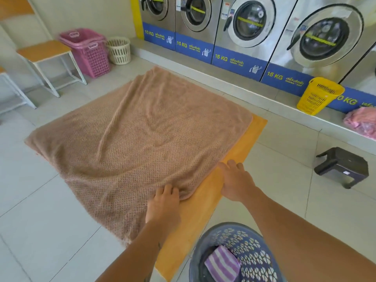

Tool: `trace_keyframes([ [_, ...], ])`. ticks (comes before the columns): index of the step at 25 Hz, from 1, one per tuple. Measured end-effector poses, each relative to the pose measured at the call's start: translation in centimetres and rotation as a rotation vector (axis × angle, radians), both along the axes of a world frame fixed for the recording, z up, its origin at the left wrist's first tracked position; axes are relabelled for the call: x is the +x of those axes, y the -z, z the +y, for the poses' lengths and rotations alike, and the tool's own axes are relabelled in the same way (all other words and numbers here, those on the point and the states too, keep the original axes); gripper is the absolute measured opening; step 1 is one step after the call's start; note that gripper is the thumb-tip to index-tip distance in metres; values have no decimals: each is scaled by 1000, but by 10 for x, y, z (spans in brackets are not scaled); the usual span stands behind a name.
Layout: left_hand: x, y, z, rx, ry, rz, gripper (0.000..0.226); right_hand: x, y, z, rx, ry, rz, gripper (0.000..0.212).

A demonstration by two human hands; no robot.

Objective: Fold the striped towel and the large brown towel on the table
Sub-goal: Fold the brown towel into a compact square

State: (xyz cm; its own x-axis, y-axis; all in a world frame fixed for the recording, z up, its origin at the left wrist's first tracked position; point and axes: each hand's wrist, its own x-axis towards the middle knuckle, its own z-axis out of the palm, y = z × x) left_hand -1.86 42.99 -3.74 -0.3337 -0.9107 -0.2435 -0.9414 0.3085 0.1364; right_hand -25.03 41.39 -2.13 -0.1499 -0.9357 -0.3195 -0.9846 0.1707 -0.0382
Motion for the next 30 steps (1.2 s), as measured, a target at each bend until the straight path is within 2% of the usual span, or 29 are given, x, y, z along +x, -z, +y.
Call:
trace_keyframes([
  [2, -13, -2, -9, -2, -12, -79, 40, -15, 6, -11, -19, -34, -2, 76],
  [4, -24, -5, -17, 20, -37, -133, 35, -26, 9, -23, -75, -86, 7, 79],
  [6, -31, -9, -24, 71, -95, -122, 31, -32, 10, -33, -135, -143, 6, 77],
  [10, -33, -21, -12, 101, -225, 102, 17, -35, 17, -45, -165, -228, 28, 72],
  [13, -40, -35, 4, 16, -128, 254, 16, -40, 21, -52, -200, -234, 67, 73],
  [16, -47, -41, 13, -1, -42, 268, 27, -40, 21, -54, -267, -218, 91, 52],
  [18, -46, -41, 19, 7, -59, 267, 27, -45, 16, -50, -283, -208, 96, 40],
  [22, -29, -45, 30, 105, -82, 273, 31, -83, -8, -38, -328, -227, 161, 28],
  [27, -31, -62, 45, 299, -70, 490, 37, -99, -36, -40, -403, -238, 207, 14],
  [30, -27, -65, 49, 295, -70, 510, 34, -95, -43, -49, -320, -227, 200, 13],
])
